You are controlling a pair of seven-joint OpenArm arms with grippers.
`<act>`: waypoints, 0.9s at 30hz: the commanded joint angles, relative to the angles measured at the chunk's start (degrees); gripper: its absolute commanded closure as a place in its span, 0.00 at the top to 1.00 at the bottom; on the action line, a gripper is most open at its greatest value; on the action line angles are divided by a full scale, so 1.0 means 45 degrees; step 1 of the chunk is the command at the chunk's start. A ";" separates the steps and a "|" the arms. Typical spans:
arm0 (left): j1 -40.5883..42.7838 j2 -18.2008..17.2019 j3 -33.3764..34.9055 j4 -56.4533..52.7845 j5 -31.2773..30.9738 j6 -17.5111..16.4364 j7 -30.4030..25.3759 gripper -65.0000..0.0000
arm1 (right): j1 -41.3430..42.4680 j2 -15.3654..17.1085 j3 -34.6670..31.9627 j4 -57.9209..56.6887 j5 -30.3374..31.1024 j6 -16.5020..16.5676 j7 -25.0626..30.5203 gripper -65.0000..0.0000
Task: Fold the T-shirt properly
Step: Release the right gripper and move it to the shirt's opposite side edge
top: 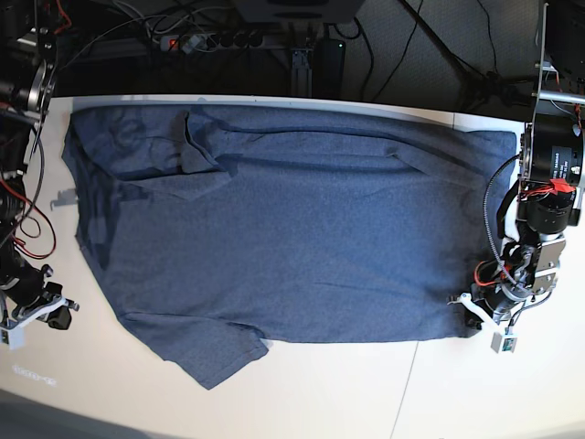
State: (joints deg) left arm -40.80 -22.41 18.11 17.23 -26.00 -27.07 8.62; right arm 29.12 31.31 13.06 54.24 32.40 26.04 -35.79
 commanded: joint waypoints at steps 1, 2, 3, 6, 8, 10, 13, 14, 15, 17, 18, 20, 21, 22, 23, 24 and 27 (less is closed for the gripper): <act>-0.0359 -0.0136 0.0000 0.0136 0.0092 -0.0272 -0.0049 0.00 | 0.0928 0.0233 0.0087 -0.0452 0.0039 0.0228 0.0335 0.00; -0.0350 -0.0136 0.0000 0.0136 0.0131 -0.0272 -0.0049 0.00 | 0.1428 0.0228 0.0087 -0.1093 -0.0185 0.0233 0.0364 0.00; -0.0345 -0.0136 0.0000 0.0136 0.0131 -0.0272 -0.0049 0.00 | 0.1855 0.0228 0.0087 -0.1651 -0.0447 0.0238 0.0427 0.00; -0.0340 -0.0136 0.0000 0.0136 0.0131 -0.0272 -0.0049 0.00 | 0.2885 0.0228 0.0083 -0.3007 -0.1462 0.0253 0.0772 0.00; -0.0345 -0.0136 0.0000 0.0136 0.0126 -0.0272 -0.0049 0.00 | 0.3366 0.0228 0.0083 -0.3769 -0.2395 0.0253 0.0986 0.27; -0.0340 -0.0141 0.0000 0.0136 0.0131 -0.0272 -0.0049 0.00 | 0.3623 0.0233 0.0063 -0.4517 -0.3065 0.0248 0.1073 0.43; -0.0345 -0.0136 0.0000 0.0136 0.0131 -0.0272 -0.0044 0.00 | 0.3682 0.0223 -0.0039 -0.5663 -0.3541 0.0209 0.1457 0.44; -0.0345 -0.0136 0.0000 0.0136 0.0131 -0.0267 -0.0049 0.00 | 0.3677 0.0204 -0.0039 -0.6037 -0.3536 0.0209 0.1452 0.44; -0.0345 -0.0136 0.0000 0.0136 0.0126 -0.0272 -0.0049 0.00 | 0.3672 0.0189 -0.0039 -0.6402 -0.3531 0.0209 0.1452 0.44; -0.0345 -0.0136 0.0000 0.0136 0.0126 -0.0272 -0.0049 0.00 | 0.3648 0.0160 -0.0039 -0.7062 -0.3434 0.0214 0.1447 0.44; -0.0345 -0.0136 0.0000 0.0136 0.0131 -0.0272 -0.0044 0.00 | 0.3638 0.0151 -0.0039 -0.7339 -0.3366 0.0214 0.1438 0.44; -0.0350 -0.0136 0.0000 0.0136 0.0131 -0.0272 -0.0034 0.00 | 0.3638 0.0155 -0.0039 -0.7791 -0.3099 0.0243 0.1428 0.44; -0.0350 -0.0136 0.0000 0.0136 0.0126 -0.0272 0.0000 0.00 | 0.3628 0.0151 -0.0039 -0.7912 -0.2968 0.0306 0.1428 0.44; -0.0350 -0.0136 0.0000 0.0136 0.0131 -0.0267 0.0019 0.00 | 0.3619 0.0131 -0.0039 -0.7975 -0.2832 0.0418 0.1404 0.44; -0.0345 -0.0136 0.0000 0.0136 0.0126 -0.0267 0.0049 0.00 | 0.3604 0.0087 -0.0039 -0.7975 -0.2749 0.0578 0.1370 0.44; -0.0345 -0.0136 0.0000 0.0136 0.0131 -0.0267 0.0053 0.00 | 0.3599 0.0010 -0.0039 -0.7975 -0.2783 0.0685 0.1331 0.44; -0.0345 -0.0136 0.0000 0.0136 0.0121 -0.0267 0.0049 0.00 | 0.3589 -0.0364 -0.0039 -0.7975 -0.2919 0.0855 0.1282 0.44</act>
State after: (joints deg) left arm -40.77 -22.52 18.09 17.26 -25.43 -27.09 8.60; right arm 43.68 29.30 12.80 17.67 19.18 26.63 -30.15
